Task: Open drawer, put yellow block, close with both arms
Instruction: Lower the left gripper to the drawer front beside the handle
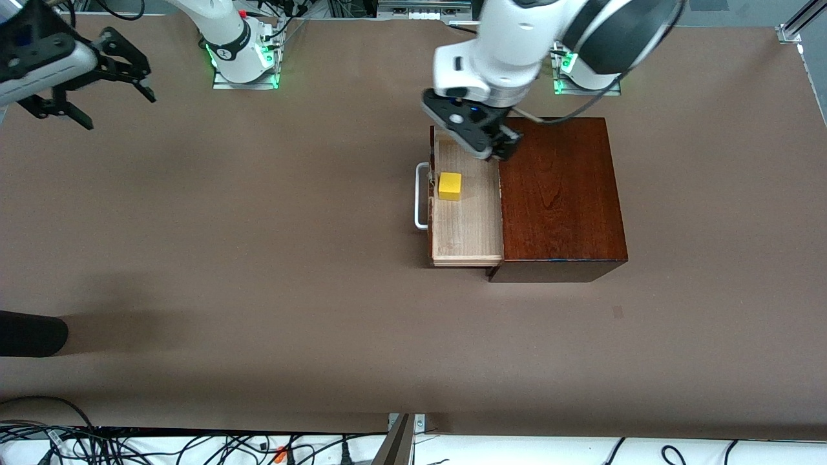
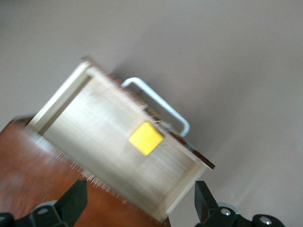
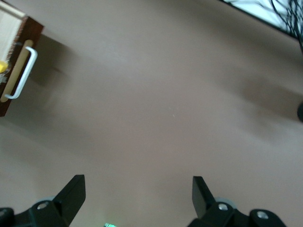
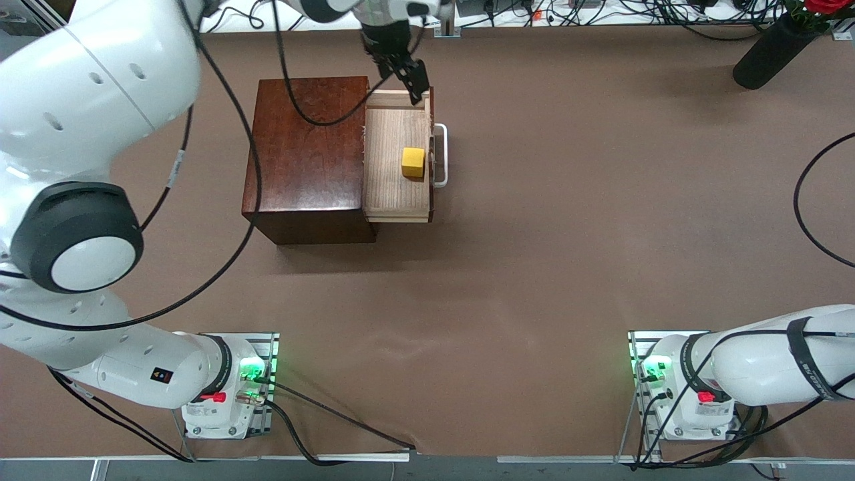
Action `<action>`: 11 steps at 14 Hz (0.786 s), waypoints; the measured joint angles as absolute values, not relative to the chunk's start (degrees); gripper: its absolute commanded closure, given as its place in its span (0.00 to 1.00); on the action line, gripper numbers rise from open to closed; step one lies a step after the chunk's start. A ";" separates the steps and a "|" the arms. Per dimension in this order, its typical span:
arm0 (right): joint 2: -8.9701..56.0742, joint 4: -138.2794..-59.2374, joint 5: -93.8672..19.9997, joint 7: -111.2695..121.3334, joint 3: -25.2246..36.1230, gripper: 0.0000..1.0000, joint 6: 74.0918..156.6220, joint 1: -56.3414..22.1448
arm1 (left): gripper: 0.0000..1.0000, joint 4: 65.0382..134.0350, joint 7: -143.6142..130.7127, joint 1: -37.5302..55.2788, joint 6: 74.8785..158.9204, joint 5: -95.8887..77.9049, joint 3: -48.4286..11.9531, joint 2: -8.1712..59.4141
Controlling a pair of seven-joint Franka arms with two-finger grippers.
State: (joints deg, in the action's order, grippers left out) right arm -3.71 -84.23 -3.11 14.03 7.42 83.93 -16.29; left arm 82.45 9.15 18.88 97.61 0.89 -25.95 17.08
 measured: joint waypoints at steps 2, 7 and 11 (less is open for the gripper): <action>-3.70 -85.02 -3.14 10.00 5.99 0.00 83.43 -13.44 | 0.00 80.84 17.01 22.58 98.13 3.83 -25.97 20.80; -3.50 -86.34 -3.14 3.04 3.88 0.00 83.40 -10.93 | 0.00 79.32 29.05 32.38 103.19 11.56 -25.91 28.73; -3.32 -86.52 -3.13 2.59 4.12 0.00 83.39 -10.31 | 0.00 79.10 34.81 33.69 106.83 16.06 -25.70 34.57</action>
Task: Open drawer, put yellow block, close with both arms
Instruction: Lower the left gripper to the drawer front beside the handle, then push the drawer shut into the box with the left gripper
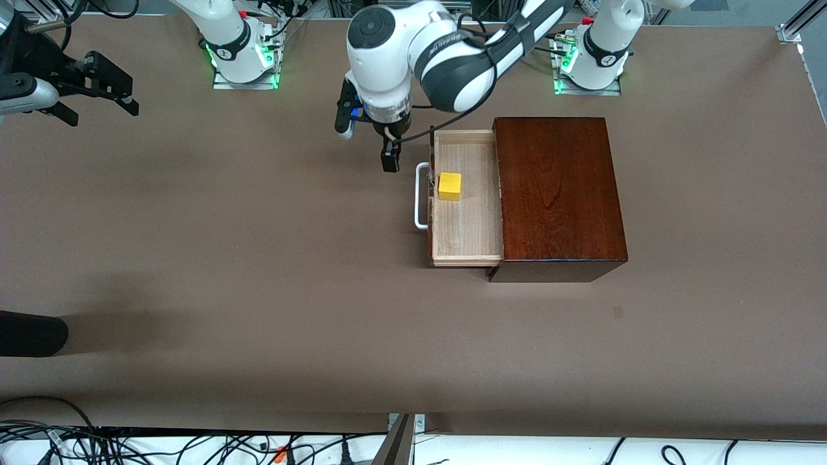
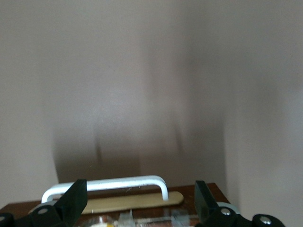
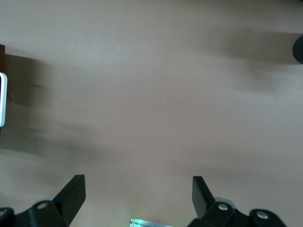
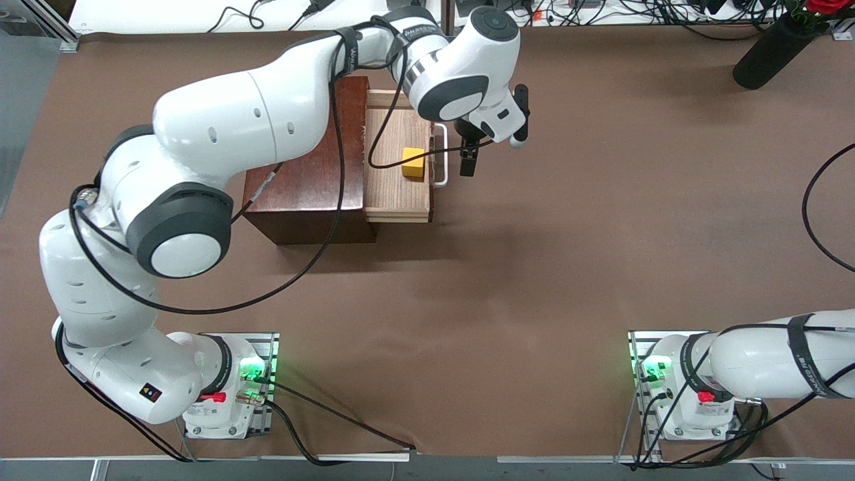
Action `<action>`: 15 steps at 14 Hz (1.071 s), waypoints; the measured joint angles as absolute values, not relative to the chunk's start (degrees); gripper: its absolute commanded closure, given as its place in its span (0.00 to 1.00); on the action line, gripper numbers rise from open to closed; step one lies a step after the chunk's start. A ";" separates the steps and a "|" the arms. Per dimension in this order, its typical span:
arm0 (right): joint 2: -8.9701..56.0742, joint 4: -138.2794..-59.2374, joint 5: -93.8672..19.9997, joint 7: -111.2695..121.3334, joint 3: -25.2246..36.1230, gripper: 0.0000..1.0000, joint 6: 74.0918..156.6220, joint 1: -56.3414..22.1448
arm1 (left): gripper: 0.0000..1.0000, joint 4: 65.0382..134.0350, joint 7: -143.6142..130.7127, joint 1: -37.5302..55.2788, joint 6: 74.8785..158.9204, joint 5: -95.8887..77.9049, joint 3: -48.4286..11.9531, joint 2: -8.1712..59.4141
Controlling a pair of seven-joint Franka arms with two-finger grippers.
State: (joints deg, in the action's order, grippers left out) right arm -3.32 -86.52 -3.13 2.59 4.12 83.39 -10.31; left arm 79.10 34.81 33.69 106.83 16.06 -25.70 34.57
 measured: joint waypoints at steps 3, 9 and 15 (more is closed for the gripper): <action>-2.87 -86.50 -3.12 2.59 4.48 0.00 83.55 -10.02 | 0.00 79.03 35.42 33.65 107.58 19.89 -25.32 37.77; -1.94 -86.20 -2.65 2.64 5.53 0.00 86.85 -9.83 | 0.00 79.00 35.68 33.32 107.48 21.16 -23.08 38.79; 1.30 -86.04 -2.67 2.63 4.96 0.00 90.22 -10.32 | 0.00 78.97 36.31 31.52 106.60 21.17 -22.48 38.80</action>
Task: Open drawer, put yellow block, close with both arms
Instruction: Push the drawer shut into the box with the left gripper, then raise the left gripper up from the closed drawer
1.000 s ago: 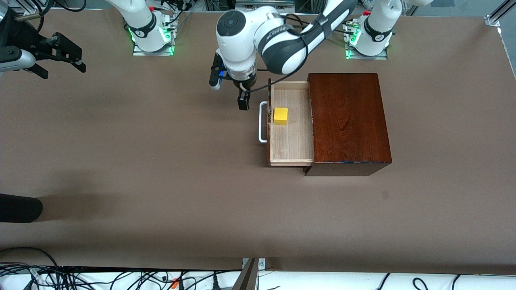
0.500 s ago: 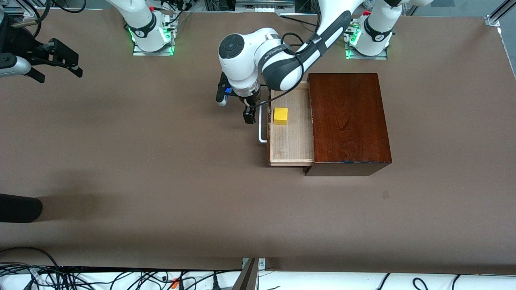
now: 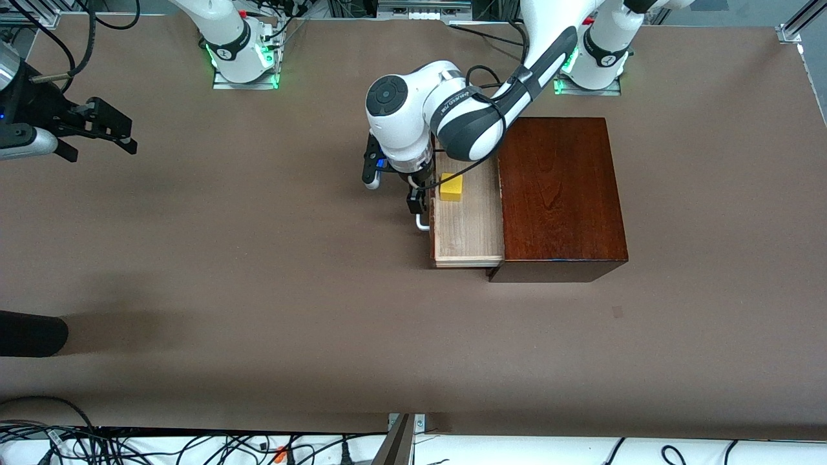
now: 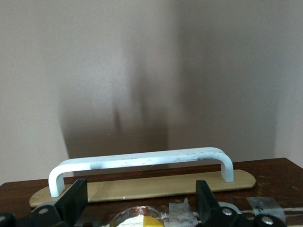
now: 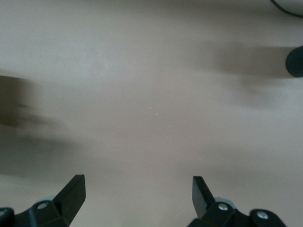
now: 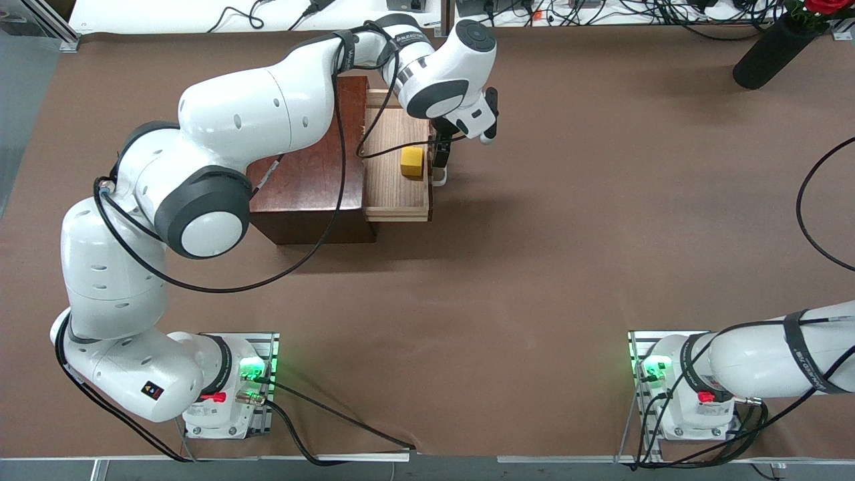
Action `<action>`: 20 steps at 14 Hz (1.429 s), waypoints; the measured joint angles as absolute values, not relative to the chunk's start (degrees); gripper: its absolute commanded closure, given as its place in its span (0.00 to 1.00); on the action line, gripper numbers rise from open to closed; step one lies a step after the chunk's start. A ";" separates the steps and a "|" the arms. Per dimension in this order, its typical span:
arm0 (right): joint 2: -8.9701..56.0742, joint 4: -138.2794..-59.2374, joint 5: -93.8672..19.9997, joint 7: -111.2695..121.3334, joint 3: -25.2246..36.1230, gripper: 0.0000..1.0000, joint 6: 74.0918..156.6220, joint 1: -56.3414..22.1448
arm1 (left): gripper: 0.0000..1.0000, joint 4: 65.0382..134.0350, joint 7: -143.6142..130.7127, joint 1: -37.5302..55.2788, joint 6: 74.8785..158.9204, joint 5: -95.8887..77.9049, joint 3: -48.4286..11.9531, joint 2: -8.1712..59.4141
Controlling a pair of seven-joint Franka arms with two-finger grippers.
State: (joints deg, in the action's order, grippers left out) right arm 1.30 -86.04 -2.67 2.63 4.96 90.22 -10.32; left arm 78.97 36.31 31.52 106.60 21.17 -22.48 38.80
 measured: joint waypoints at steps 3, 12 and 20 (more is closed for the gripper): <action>1.25 -85.54 -2.66 2.62 4.72 0.00 90.64 -10.87 | 0.00 78.83 36.31 31.49 105.07 21.21 -22.57 38.78; 1.30 -85.93 -2.66 2.61 6.31 0.00 86.92 -10.77 | 0.00 79.09 36.67 28.68 95.54 21.72 -22.53 38.01; 1.13 -87.06 -2.66 2.61 6.74 0.00 86.53 -10.75 | 0.00 82.34 37.56 24.62 90.41 23.43 -22.54 36.39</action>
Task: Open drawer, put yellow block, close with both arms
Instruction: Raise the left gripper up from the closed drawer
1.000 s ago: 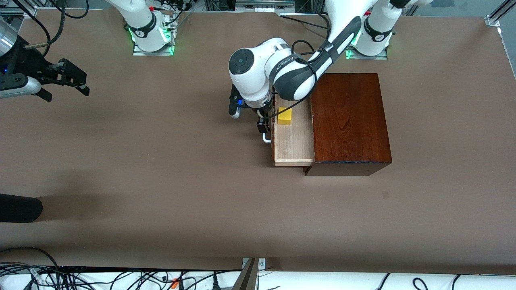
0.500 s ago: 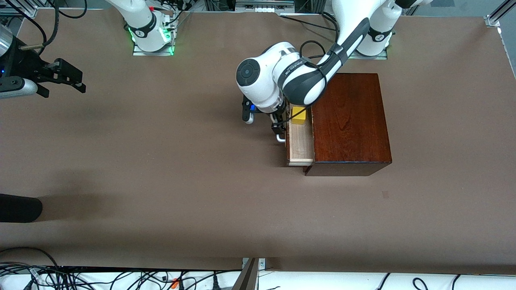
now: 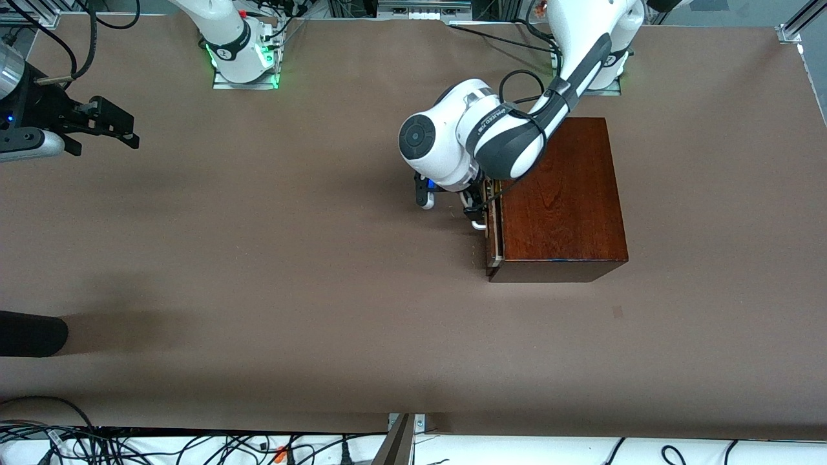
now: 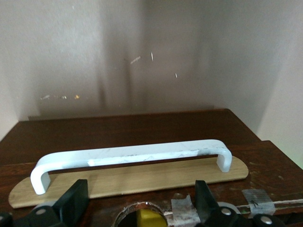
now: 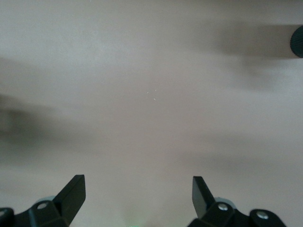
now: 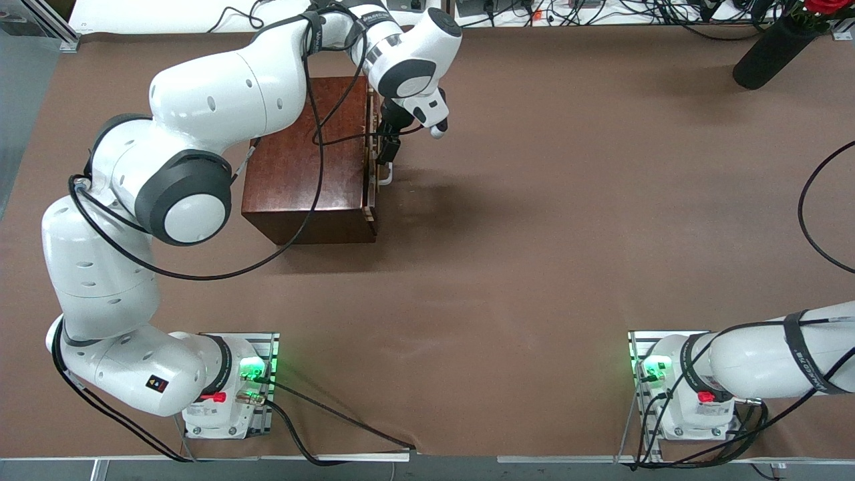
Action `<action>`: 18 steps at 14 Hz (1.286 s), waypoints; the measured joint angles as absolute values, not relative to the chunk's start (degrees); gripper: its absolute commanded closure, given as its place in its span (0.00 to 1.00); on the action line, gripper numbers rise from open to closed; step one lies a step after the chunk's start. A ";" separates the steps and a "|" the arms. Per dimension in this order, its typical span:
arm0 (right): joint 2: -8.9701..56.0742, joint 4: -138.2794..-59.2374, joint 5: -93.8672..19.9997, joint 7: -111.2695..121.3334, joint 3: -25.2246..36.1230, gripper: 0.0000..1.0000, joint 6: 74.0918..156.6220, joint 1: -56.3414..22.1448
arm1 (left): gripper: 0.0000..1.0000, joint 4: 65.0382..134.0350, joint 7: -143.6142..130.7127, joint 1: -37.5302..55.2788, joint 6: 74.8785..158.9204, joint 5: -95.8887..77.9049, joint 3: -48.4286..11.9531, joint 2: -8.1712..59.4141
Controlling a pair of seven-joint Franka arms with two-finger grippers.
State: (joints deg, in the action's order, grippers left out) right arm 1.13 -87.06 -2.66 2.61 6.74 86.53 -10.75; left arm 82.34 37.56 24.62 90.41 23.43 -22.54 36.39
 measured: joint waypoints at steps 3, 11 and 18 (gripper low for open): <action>1.02 -87.06 -2.66 2.61 6.78 0.00 86.69 -10.75 | 0.00 83.99 37.60 23.48 90.28 23.43 -22.57 35.39; 1.00 -87.06 -2.66 2.62 6.79 0.00 87.00 -10.75 | 0.00 82.75 30.59 24.08 92.37 23.44 -23.14 34.35; 1.01 -87.07 -2.66 2.62 6.79 0.00 87.03 -10.75 | 0.00 73.90 8.43 26.65 91.30 22.30 -23.90 27.62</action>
State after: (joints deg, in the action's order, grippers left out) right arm 1.01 -87.07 -2.66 2.62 6.79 87.03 -10.75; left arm 73.90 8.43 26.65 91.30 22.30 -23.90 27.62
